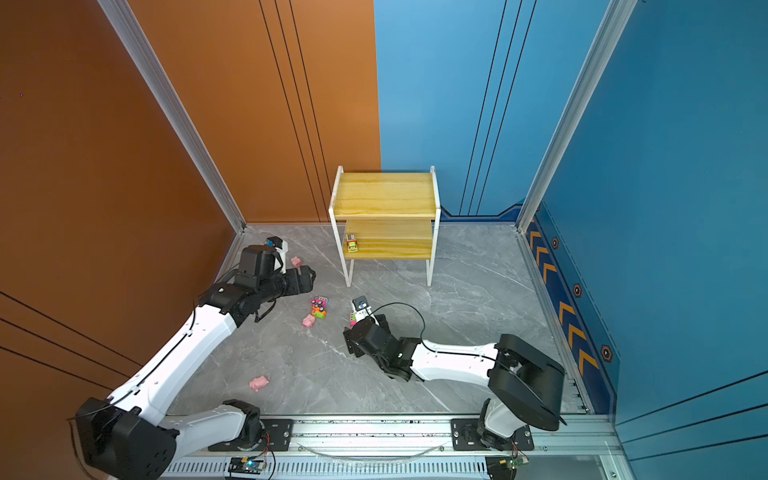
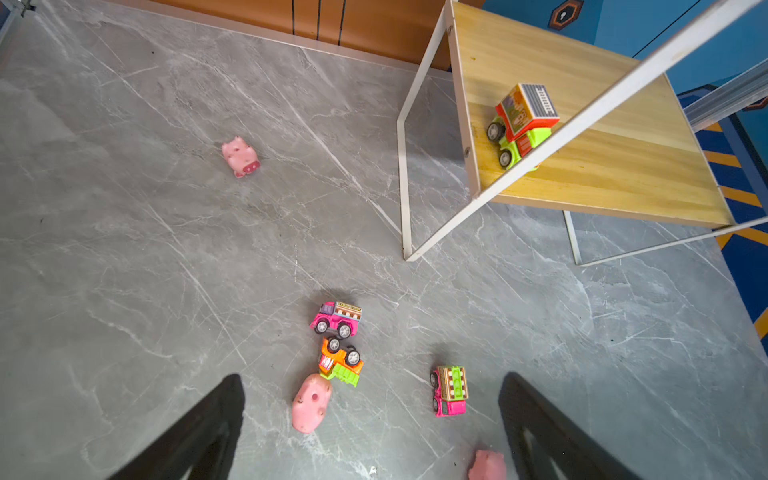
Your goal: Place and organize the plastic toys onto the shelf
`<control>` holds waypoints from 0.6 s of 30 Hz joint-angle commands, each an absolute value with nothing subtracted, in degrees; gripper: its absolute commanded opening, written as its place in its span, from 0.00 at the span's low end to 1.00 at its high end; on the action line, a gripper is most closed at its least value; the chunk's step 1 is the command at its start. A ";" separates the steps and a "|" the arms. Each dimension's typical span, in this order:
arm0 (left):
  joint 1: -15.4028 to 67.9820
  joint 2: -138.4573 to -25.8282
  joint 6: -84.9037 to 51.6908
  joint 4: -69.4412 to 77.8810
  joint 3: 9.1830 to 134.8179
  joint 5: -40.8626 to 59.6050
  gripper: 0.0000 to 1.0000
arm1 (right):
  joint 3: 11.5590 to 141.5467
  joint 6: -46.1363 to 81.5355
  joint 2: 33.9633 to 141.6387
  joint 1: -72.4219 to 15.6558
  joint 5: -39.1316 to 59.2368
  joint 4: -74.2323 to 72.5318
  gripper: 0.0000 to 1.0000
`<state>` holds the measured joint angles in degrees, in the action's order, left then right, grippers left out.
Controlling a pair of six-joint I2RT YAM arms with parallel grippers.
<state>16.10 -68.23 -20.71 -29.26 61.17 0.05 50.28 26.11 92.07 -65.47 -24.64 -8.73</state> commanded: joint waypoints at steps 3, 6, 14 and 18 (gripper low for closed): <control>13.16 -66.69 -16.25 -29.68 60.82 6.12 0.97 | 58.96 34.49 101.91 -67.67 -32.88 0.52 0.77; 11.09 -65.08 -17.45 -27.39 59.42 8.68 0.96 | 60.81 37.40 105.07 -67.68 -34.48 0.18 0.76; 9.63 -62.61 -20.91 -24.07 55.70 12.93 0.94 | 65.79 40.80 110.18 -65.80 -33.48 2.39 0.73; 9.51 -61.88 -20.99 -23.78 55.02 13.08 0.94 | 67.23 41.90 111.69 -64.72 -32.49 3.15 0.71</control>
